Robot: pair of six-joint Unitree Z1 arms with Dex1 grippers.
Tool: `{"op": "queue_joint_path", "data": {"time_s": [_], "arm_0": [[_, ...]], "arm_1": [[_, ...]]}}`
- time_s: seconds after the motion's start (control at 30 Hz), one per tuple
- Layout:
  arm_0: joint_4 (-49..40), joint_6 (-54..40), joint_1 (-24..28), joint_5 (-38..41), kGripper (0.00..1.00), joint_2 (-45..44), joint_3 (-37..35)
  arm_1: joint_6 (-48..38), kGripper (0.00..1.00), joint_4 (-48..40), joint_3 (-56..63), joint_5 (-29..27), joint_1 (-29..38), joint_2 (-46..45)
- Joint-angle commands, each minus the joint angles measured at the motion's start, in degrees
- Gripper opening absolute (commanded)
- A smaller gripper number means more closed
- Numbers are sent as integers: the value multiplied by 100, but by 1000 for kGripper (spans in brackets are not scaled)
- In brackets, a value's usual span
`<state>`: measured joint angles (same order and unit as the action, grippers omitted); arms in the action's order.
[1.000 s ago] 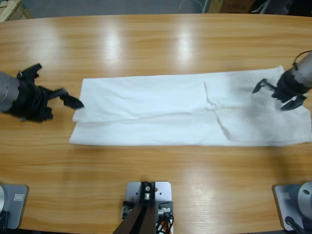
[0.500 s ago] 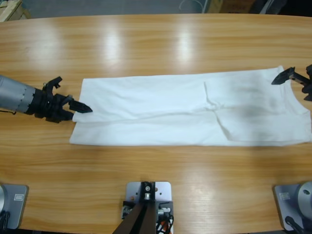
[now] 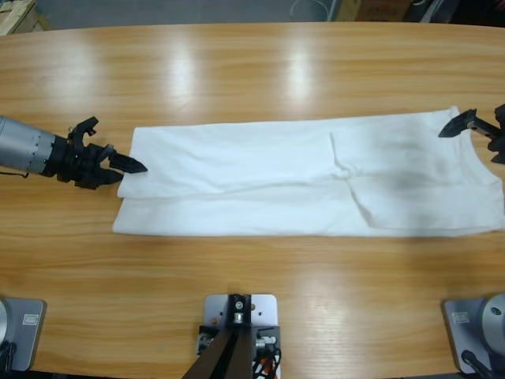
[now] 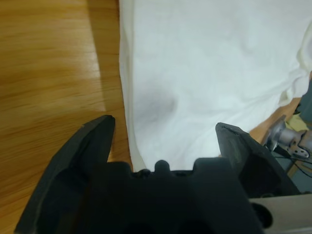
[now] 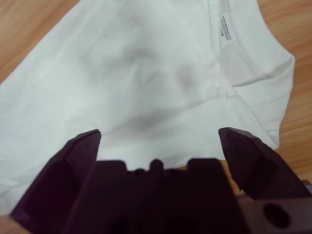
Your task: Fold clothes
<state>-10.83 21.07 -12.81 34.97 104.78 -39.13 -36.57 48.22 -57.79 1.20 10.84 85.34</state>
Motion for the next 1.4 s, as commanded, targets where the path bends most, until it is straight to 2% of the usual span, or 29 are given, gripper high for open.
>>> {"op": "queue_joint_path", "data": {"time_s": [0.03,0.17,0.43,0.57,0.87,0.93,1.03,1.17,1.27,1.3,1.37,1.4], "arm_0": [[-1193,-386,140,192,853,948,-72],[-1485,-483,120,273,853,822,-132],[-1386,-833,54,275,842,1451,-415],[-1386,-831,31,248,830,1449,-420],[-1355,-712,-402,363,814,1467,-634],[-1300,-710,-403,361,759,1454,-645],[-1105,-675,-407,375,574,1440,-655],[-1010,-654,-477,423,384,1483,-666],[-998,-694,-592,424,362,1483,-622],[-998,-703,-620,372,316,1460,-594],[-998,-771,-637,315,82,1389,-566],[-1005,-805,-669,298,3,1335,-589]], "arm_1": [[71,1000,8,49,-85,93,139],[71,1000,-46,84,-94,93,176],[71,1000,-32,110,-111,93,88],[71,1000,-41,107,-120,93,70],[71,1000,-59,107,-138,93,35],[71,1000,-64,102,-138,93,35],[71,1000,-67,125,-138,93,44],[80,1000,-67,151,-138,93,19],[85,1000,-89,149,-138,93,26],[89,1000,-101,147,-138,93,33],[89,1000,-111,144,-138,93,60],[92,1000,-111,137,-138,93,62]]}}
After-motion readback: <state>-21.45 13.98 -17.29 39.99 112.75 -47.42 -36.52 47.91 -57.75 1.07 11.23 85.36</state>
